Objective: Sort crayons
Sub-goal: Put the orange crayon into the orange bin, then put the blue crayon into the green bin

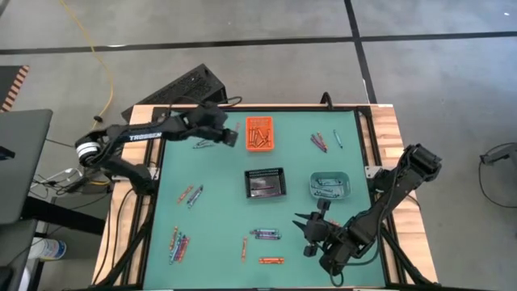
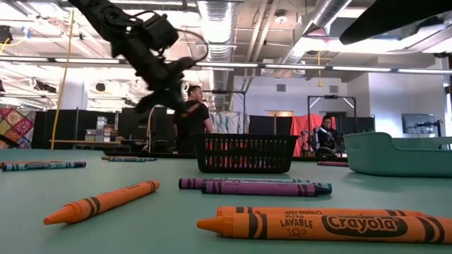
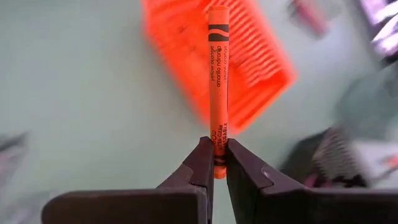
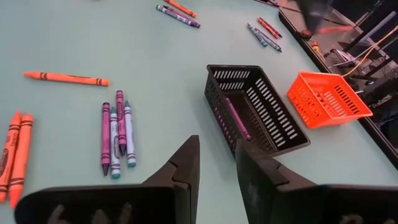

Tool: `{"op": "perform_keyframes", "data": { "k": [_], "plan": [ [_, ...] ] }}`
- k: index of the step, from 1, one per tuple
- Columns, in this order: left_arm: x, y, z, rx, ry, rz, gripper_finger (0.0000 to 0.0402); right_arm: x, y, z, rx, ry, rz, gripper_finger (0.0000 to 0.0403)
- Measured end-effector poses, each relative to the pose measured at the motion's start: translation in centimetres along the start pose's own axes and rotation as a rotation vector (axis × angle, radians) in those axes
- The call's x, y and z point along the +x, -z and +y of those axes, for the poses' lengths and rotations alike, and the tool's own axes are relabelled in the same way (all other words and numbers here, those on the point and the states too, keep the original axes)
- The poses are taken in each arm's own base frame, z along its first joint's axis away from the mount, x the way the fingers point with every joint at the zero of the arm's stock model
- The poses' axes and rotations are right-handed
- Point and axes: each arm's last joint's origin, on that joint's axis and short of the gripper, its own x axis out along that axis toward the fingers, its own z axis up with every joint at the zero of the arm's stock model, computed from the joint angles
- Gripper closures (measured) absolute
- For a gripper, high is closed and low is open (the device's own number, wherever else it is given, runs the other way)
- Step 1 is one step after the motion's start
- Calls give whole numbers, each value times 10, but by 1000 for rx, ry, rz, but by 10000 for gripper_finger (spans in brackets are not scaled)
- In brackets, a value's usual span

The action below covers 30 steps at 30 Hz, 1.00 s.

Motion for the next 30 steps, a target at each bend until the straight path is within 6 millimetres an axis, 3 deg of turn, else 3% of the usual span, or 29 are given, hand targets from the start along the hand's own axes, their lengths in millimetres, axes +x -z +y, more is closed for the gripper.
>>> {"op": "perform_keyframes", "data": {
  "k": [6,14,21,26,30],
  "plan": [
    [30,-3,-15,-127,142,-110,385,0,1,0,-8,3,4,301],
    [61,1,2,-219,92,-99,351,0,1,-1,-25,4,5,301],
    [60,-8,0,-181,102,-118,309,0,1,-1,-38,6,6,301],
    [56,-22,-13,-120,189,-115,291,0,1,-1,-40,6,6,301],
    [40,-42,-31,-40,221,-144,291,1,1,-1,-38,9,7,301]
  ]
}}
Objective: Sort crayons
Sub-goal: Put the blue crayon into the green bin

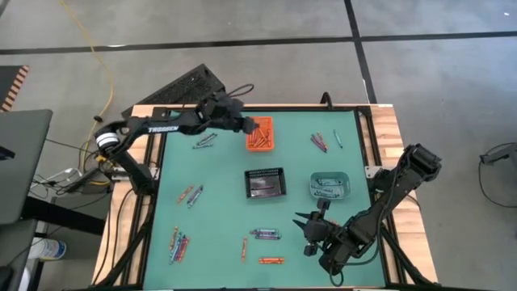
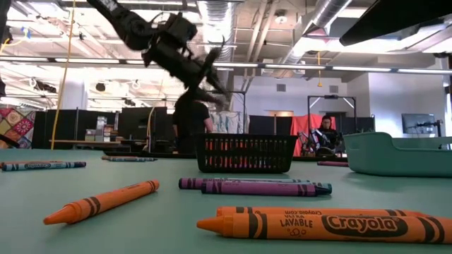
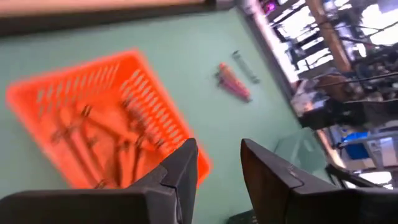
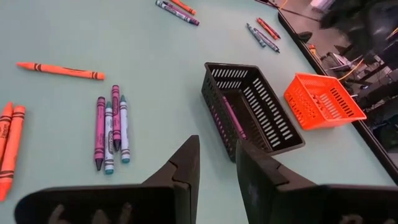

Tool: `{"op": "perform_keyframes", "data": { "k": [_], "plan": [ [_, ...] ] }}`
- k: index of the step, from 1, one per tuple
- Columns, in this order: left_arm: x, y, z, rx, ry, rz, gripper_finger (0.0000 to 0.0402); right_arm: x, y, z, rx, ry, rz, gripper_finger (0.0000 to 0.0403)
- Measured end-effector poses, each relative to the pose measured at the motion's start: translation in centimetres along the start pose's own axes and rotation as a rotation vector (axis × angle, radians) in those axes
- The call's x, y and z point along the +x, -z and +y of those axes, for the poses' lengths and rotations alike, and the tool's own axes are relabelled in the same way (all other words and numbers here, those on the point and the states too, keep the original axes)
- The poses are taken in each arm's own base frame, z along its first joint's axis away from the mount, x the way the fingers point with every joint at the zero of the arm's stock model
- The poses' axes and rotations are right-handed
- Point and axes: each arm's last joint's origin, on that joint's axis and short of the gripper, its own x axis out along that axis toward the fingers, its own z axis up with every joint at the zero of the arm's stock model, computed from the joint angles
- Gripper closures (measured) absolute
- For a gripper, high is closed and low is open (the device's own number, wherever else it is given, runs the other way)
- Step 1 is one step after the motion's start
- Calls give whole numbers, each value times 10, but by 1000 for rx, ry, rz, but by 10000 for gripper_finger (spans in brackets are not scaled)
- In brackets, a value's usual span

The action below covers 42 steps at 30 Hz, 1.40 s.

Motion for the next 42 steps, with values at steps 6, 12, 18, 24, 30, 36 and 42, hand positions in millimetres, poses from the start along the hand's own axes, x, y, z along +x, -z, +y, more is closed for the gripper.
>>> {"op": "perform_keyframes", "data": {
  "k": [6,12,18,24,30,36,42],
  "plan": [
    [-23,-11,-32,194,-149,84,301,3,-1,-2,10,8,2,301],
    [-51,5,-27,412,-560,363,306,4,-4,-1,41,1,-7,301],
    [-64,28,1,524,-820,591,306,4,-4,-1,43,-1,-6,301],
    [-59,48,38,536,-754,675,306,4,-3,-1,40,-1,-4,301],
    [-56,58,57,564,-653,711,307,4,-3,-1,32,1,-2,301],
    [-53,55,57,585,-642,672,307,6,-4,-2,32,6,0,301],
    [-48,56,57,614,-615,619,306,15,-7,-7,60,15,15,301]
  ]
}}
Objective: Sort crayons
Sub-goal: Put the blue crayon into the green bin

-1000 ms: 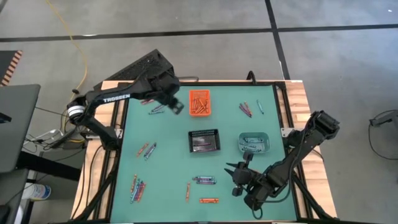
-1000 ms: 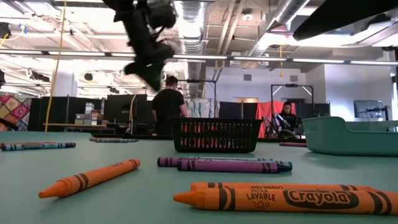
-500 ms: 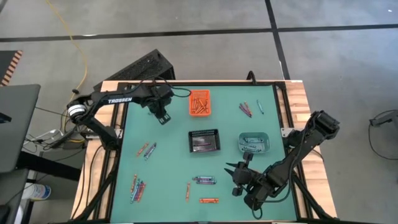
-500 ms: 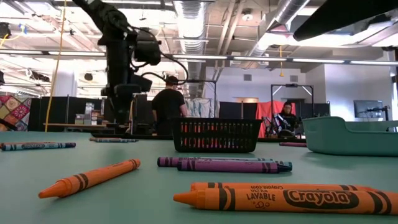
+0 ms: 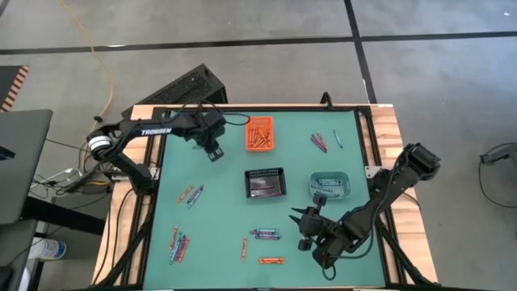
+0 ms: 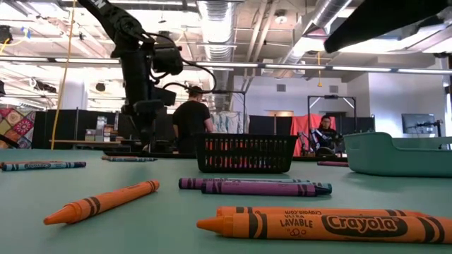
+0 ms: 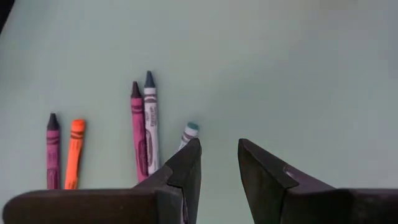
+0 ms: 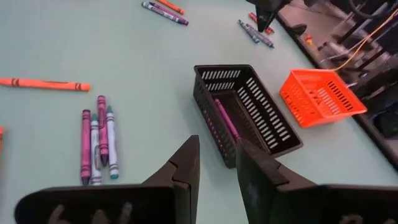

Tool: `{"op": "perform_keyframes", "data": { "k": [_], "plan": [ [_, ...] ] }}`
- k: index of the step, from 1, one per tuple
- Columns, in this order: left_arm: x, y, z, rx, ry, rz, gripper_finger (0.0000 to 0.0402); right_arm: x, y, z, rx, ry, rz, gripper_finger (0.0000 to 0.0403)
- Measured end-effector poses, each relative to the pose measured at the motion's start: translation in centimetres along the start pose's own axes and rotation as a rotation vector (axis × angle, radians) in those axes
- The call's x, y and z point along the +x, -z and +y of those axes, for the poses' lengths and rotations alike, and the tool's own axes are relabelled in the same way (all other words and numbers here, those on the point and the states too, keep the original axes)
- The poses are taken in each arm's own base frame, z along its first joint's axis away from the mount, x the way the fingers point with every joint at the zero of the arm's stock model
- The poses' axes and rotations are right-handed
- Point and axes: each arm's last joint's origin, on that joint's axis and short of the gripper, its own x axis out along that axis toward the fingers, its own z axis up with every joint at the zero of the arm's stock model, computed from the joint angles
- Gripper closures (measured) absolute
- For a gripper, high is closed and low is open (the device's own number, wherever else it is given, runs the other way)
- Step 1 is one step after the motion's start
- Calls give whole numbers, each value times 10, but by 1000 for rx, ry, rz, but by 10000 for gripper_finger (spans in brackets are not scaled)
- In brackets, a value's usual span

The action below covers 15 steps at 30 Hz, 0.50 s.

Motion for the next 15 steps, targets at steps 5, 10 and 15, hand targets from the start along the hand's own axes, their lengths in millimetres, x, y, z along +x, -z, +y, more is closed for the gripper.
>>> {"op": "perform_keyframes", "data": {
  "k": [5,10,15],
  "plan": [
    [5,8,-3,45,7,28,306,8,-6,-1,68,-36,12,301],
    [11,18,-8,91,14,65,306,18,-14,-3,141,-85,29,301],
    [11,18,-11,168,20,58,306,26,-23,-4,234,-130,7,301]
  ]
}}
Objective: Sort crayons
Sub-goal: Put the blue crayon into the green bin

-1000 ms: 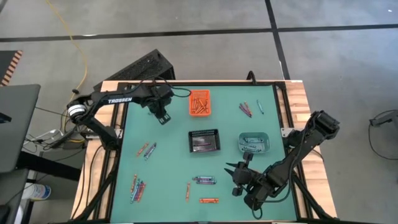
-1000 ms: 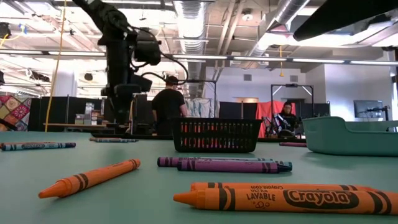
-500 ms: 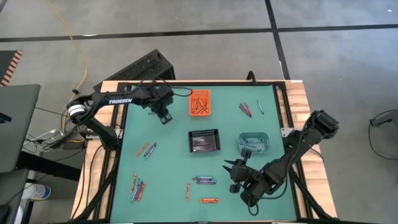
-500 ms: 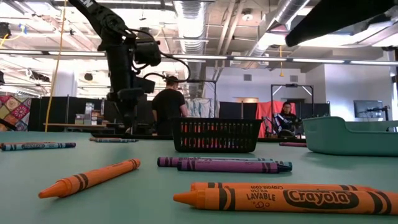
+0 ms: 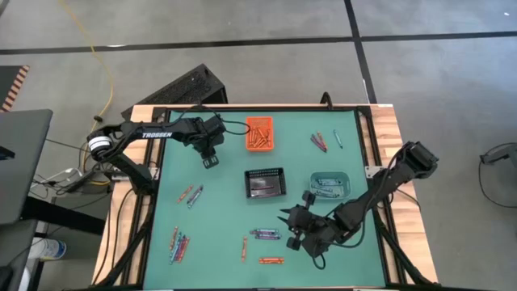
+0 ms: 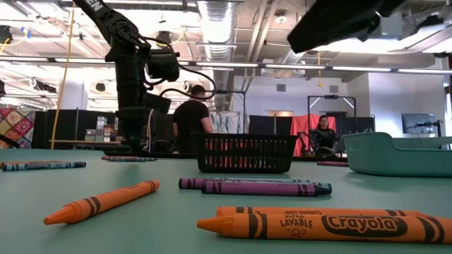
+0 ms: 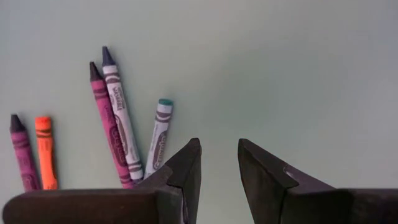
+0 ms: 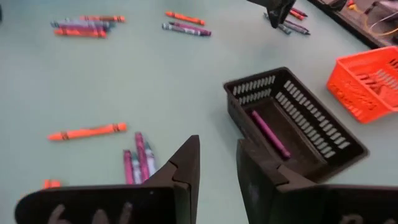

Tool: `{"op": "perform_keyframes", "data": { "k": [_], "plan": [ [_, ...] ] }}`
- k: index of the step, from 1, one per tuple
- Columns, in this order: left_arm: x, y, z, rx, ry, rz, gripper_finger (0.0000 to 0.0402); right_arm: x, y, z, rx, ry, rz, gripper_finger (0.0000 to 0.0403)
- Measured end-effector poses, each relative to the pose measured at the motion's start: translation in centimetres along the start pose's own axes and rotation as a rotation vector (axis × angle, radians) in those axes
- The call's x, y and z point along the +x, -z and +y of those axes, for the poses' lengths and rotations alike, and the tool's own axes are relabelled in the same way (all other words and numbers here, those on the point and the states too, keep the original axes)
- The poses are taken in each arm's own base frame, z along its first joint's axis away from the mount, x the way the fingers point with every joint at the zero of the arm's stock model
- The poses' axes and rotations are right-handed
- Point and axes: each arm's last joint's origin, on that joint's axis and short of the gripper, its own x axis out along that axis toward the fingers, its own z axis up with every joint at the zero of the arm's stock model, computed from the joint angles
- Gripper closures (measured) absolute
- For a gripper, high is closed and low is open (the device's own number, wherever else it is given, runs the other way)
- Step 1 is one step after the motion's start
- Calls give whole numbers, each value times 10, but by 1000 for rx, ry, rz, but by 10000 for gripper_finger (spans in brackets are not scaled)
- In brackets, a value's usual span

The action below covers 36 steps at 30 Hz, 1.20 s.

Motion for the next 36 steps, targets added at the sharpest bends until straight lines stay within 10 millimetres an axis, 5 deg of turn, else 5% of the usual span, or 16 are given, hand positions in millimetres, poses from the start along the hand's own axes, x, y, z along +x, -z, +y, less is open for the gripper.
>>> {"op": "perform_keyframes", "data": {
  "k": [14,27,36],
  "plan": [
    [1,0,5,221,45,-23,306,-9,7,5,-47,-17,18,301],
    [4,10,54,105,52,-41,306,-19,20,6,-150,-3,66,301],
    [17,10,57,139,66,-45,306,-19,19,5,-155,21,50,301]
  ]
}}
